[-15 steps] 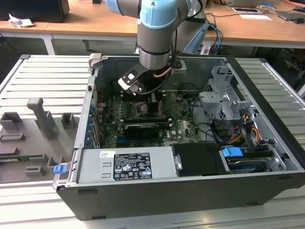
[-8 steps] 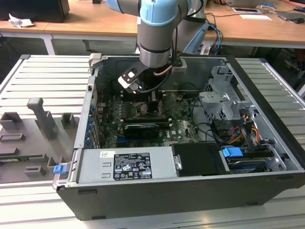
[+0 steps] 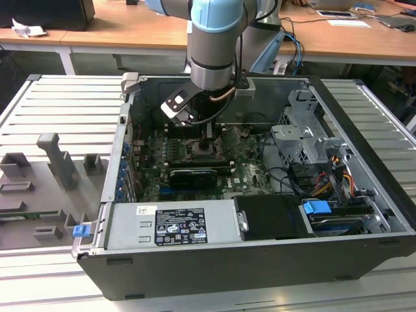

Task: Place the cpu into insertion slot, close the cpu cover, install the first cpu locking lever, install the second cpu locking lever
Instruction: 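Place the cpu into insertion slot, then close the cpu cover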

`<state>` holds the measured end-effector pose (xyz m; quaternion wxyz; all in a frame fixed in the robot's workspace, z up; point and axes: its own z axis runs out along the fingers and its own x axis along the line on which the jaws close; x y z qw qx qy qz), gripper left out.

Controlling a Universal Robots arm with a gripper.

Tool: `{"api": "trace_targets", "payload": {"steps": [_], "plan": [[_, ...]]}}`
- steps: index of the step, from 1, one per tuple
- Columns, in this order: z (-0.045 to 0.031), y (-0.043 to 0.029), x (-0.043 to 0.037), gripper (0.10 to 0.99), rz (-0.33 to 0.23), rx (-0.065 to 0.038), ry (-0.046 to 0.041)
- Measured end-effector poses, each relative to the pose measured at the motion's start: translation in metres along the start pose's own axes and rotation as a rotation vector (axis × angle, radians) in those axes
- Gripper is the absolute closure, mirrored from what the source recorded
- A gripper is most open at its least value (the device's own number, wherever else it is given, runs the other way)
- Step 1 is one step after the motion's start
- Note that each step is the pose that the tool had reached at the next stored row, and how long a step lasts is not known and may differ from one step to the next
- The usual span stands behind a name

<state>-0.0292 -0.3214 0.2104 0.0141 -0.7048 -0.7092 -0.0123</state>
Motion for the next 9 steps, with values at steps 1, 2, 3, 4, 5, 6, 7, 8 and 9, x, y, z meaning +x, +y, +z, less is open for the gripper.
{"api": "trace_targets", "payload": {"steps": [1, 2, 3, 4, 5, 6, 7, 8, 9], "plan": [[-0.0002, 0.0000, 0.0000, 0.980, 0.000, 0.000, -0.0001], [-0.0005, 0.0000, 0.0000, 0.980, 0.000, 0.000, -0.0003], [-0.0005, 0.0000, 0.0000, 0.980, 0.000, 0.000, -0.0001], [-0.0006, 0.0000, 0.0000, 0.980, 0.000, 0.000, 0.0000], [-0.0009, 0.0000, 0.0000, 0.980, 0.000, 0.000, -0.0001], [-0.0012, 0.0000, 0.0000, 0.980, 0.000, 0.000, -0.0002], [-0.0013, 0.0000, 0.0000, 0.980, 0.000, 0.000, -0.0002], [-0.0017, 0.0000, 0.0000, 0.980, 0.000, 0.000, -0.0005], [-0.0024, 0.0000, 0.0001, 0.980, 0.000, 0.000, -0.0009]]}}
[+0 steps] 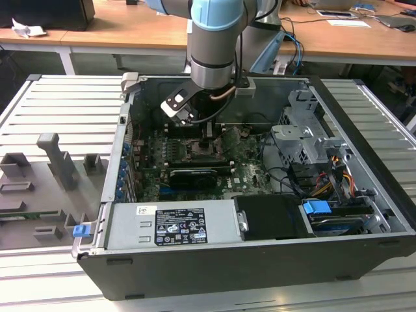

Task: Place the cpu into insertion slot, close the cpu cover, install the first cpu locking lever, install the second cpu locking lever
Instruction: 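Close the cpu cover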

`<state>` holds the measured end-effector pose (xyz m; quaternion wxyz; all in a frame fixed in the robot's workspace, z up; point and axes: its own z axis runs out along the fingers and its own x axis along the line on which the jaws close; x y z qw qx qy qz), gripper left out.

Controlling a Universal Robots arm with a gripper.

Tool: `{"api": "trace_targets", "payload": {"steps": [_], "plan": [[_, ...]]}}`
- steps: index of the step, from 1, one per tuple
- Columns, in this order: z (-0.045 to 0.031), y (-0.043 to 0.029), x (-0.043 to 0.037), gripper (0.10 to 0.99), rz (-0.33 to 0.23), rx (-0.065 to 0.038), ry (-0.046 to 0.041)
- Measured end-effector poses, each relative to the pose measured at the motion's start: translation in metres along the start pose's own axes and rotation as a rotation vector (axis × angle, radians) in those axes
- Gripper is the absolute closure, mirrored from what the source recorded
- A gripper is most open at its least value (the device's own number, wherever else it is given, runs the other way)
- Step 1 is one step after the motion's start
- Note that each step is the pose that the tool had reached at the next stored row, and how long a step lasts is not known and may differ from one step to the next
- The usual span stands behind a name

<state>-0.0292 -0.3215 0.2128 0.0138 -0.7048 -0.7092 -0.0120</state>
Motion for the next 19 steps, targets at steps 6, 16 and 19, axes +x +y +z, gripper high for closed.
{"api": "trace_targets", "payload": {"steps": [6, 16, 19], "plan": [[-0.0027, 0.0000, 0.0001, 0.980, 0.000, 0.000, -0.0009], [-0.0090, -0.0002, 0.0003, 0.980, 0.000, 0.000, -0.0008], [-0.0121, -0.0002, 0.0005, 0.980, 0.000, 0.000, -0.0010]]}}
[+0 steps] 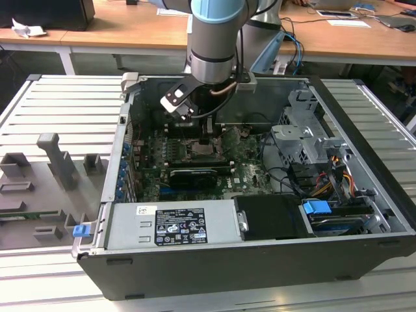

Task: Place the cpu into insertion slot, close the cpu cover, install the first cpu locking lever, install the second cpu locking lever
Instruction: 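Close the cpu cover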

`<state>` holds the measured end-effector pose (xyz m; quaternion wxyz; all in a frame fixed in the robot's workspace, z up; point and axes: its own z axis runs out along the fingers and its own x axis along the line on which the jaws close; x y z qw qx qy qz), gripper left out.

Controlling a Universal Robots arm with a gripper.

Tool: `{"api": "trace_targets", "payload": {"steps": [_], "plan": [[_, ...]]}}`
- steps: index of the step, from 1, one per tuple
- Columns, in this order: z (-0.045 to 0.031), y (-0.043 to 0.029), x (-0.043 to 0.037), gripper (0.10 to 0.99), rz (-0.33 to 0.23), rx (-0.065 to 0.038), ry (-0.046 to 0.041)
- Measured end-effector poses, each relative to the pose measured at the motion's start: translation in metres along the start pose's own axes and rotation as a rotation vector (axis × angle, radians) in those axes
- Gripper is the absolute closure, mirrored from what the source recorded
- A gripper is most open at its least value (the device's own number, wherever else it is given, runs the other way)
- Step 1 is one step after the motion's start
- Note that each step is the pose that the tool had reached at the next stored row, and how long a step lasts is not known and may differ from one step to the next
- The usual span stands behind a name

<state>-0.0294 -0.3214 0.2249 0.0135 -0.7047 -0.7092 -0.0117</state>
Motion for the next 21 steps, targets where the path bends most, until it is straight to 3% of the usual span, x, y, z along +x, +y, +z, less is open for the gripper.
{"api": "trace_targets", "payload": {"steps": [4, 21], "plan": [[-0.0098, 0.0000, 0.0008, 0.980, 0.000, 0.000, -0.0001], [-0.0340, -0.0001, 0.0022, 0.980, 0.000, 0.000, 0.0000]]}}
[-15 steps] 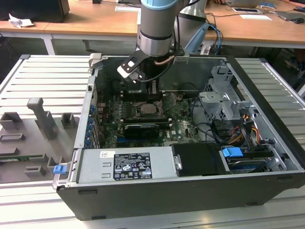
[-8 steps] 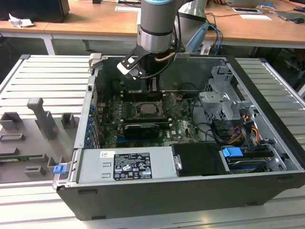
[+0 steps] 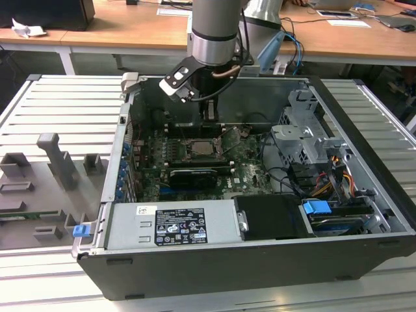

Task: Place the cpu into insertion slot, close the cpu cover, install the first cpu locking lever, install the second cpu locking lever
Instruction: 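Close the cpu cover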

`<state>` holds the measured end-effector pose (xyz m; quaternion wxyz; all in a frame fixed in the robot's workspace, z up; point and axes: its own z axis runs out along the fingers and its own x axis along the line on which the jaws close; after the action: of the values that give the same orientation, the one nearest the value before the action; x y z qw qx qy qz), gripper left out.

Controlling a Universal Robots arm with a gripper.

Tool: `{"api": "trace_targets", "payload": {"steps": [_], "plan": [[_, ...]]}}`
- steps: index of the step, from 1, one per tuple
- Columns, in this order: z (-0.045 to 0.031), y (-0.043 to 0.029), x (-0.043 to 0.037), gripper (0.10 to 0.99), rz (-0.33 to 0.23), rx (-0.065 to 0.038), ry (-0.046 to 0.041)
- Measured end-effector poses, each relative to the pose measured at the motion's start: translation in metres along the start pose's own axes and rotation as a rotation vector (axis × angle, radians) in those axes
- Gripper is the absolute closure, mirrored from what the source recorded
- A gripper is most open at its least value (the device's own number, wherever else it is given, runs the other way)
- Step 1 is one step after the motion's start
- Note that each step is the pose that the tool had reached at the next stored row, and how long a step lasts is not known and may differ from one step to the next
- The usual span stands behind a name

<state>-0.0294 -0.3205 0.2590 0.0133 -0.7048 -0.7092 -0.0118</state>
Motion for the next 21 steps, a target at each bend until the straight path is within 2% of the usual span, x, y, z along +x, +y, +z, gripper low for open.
{"api": "trace_targets", "payload": {"steps": [2, 8, 14, 21], "plan": [[-0.0003, 0.0013, 0.0001, 0.980, 0.000, 0.000, 0.0004], [-0.0005, 0.0245, 0.0010, 0.980, -0.001, 0.003, 0.0000], [-0.0005, 0.0397, 0.0046, 0.980, -0.001, 0.006, -0.0008], [-0.0004, 0.0528, 0.0072, 0.980, -0.001, 0.008, -0.0010]]}}
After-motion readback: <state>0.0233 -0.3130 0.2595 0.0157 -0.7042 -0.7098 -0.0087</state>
